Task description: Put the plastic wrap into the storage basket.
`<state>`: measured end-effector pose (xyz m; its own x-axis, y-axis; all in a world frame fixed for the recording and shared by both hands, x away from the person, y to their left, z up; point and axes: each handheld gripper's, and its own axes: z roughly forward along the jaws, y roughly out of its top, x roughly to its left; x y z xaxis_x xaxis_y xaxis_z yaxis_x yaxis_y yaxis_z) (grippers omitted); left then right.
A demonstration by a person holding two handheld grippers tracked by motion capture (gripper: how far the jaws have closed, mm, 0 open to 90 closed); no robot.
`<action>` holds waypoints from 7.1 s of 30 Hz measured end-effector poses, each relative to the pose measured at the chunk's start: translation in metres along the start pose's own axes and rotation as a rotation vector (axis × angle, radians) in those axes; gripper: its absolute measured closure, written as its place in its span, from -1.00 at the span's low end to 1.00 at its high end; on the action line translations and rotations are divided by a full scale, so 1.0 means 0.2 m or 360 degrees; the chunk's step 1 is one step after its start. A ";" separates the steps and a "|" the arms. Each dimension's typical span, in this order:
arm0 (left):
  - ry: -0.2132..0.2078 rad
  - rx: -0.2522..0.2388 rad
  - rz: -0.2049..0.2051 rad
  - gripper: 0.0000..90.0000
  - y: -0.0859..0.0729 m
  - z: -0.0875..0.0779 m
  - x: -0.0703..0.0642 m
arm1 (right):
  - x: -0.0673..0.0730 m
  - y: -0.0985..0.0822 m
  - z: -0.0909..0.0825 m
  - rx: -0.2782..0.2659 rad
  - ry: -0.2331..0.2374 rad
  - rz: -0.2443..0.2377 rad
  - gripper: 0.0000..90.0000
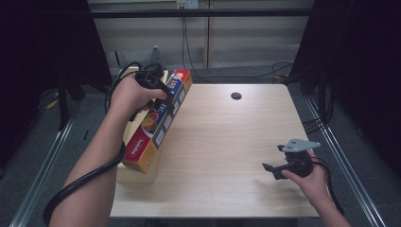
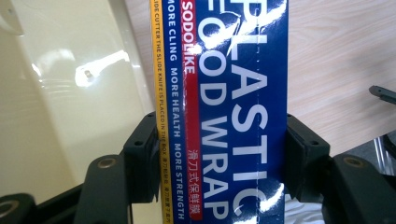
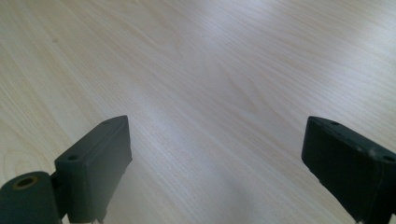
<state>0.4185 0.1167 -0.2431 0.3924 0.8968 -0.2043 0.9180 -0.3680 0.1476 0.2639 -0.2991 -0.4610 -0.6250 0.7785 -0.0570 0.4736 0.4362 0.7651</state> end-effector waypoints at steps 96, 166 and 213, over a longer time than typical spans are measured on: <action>0.0048 -0.0052 -0.0301 -0.10 -0.18 0.02 0.38 | 0.00 0.00 -0.01 -0.0023 0.0006 -0.0011 -0.95; 0.0069 0.0060 -0.0438 -0.12 -0.13 0.38 0.44 | 0.01 0.00 0.00 -0.0003 0.0023 -0.0030 -0.94; 0.0009 -0.0018 -0.0478 -0.22 -0.12 0.40 0.46 | 0.02 0.00 0.01 0.0012 0.0034 -0.0042 -0.94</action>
<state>0.4375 0.1891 -0.3427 0.1027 0.9665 -0.2352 0.9923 -0.0830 0.0923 0.2621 -0.2952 -0.4623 -0.6504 0.7569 -0.0637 0.4613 0.4602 0.7585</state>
